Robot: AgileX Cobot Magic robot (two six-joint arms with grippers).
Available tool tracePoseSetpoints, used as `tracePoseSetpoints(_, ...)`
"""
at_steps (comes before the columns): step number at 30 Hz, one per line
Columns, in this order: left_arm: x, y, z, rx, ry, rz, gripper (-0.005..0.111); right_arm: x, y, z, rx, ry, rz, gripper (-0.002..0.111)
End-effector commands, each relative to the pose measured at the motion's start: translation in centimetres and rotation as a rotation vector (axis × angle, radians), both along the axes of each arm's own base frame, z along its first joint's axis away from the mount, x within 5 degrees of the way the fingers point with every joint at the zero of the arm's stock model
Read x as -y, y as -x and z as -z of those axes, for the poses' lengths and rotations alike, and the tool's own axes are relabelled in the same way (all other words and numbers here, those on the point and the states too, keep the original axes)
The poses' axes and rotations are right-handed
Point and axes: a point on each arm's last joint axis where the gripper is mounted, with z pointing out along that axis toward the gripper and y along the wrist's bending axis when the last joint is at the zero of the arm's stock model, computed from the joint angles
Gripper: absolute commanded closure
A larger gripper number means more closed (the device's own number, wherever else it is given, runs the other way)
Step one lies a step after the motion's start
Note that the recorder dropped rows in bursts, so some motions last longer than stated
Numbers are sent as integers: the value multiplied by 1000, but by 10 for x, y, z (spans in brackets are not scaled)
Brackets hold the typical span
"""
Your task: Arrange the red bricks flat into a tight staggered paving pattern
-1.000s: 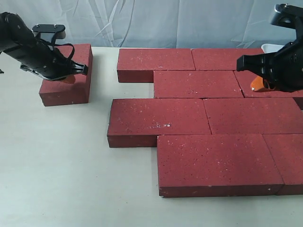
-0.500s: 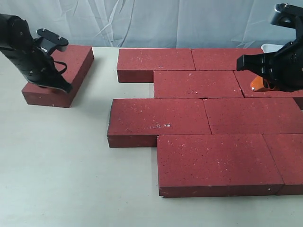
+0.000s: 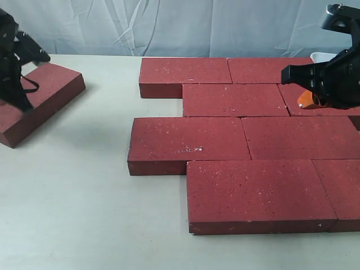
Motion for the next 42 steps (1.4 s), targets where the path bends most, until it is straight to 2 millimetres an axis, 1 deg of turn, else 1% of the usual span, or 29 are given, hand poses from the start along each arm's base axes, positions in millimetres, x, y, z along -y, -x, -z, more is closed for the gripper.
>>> tracePoseSetpoints(1,16,-9,-38,281,263,-53,107,2,0,-2,17,0,5,109)
tracePoseSetpoints(3,21,-18,-45,430,445,-163,107,2,0,-2,17,0,5,109)
tracePoseSetpoints(5,23,-26,-43,513,573,-261,107,2,0,-2,17,0,5,109)
tracePoseSetpoints(6,24,-29,-40,527,598,-287,107,2,0,-2,17,0,5,109)
tracePoseSetpoints(9,25,-40,-25,517,605,-324,107,2,0,-2,17,0,5,109)
tracePoseSetpoints(12,26,-53,-7,510,612,-341,107,2,0,-2,17,0,5,109)
tracePoseSetpoints(14,27,-61,7,510,626,-359,107,2,0,-2,17,0,5,109)
tracePoseSetpoints(15,27,-67,18,501,629,-365,107,2,0,-2,17,0,5,109)
tracePoseSetpoints(16,28,-70,23,494,627,-367,107,2,0,-2,16,-1,8,109)
tracePoseSetpoints(17,28,-74,33,481,619,-366,107,2,0,-2,16,-1,8,109)
tracePoseSetpoints(19,26,-76,41,481,607,-352,107,2,0,-2,16,-1,8,109)
tracePoseSetpoints(21,24,-77,53,463,608,-382,107,2,0,-2,16,-1,8,109)
tracePoseSetpoints(24,25,-77,62,439,600,-388,107,2,0,-2,16,-1,8,109)
tracePoseSetpoints(29,44,-67,62,343,557,-360,107,2,0,-2,16,-1,8,109)
tracePoseSetpoints(33,57,-57,55,249,520,-289,107,2,0,-2,16,-1,8,109)
tracePoseSetpoints(35,63,-52,49,196,526,-249,107,2,0,-2,16,-1,8,109)
tracePoseSetpoints(38,67,-48,37,187,570,-236,107,2,0,-2,16,-1,8,109)
tracePoseSetpoints(42,67,-44,9,235,592,-216,107,2,0,-2,16,-1,8,109)
